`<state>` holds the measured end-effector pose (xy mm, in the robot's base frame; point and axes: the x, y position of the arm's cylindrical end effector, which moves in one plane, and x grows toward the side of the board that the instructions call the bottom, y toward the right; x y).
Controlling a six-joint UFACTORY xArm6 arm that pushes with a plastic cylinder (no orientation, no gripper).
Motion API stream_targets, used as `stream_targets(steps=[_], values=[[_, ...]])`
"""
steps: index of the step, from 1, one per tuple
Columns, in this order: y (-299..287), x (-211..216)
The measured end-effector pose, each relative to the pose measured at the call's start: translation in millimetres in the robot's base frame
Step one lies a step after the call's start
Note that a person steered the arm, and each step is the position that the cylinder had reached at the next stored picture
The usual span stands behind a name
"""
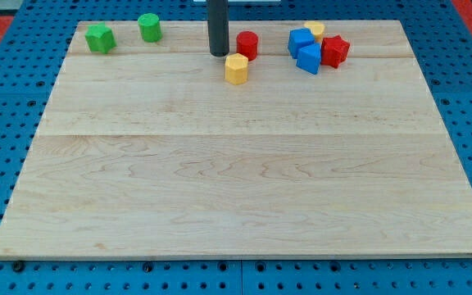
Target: Push the yellow hexagon closer to the group of blocks
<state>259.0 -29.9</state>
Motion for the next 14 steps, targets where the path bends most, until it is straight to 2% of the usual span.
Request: stream_targets(steps=[1, 2, 7, 8, 9, 10, 14], values=[[53.1, -5.5], [151.0, 5.0], [-70.7, 46.6], [-29.7, 66.8], [12.4, 66.8], [27.3, 66.8], [27.3, 78.5]])
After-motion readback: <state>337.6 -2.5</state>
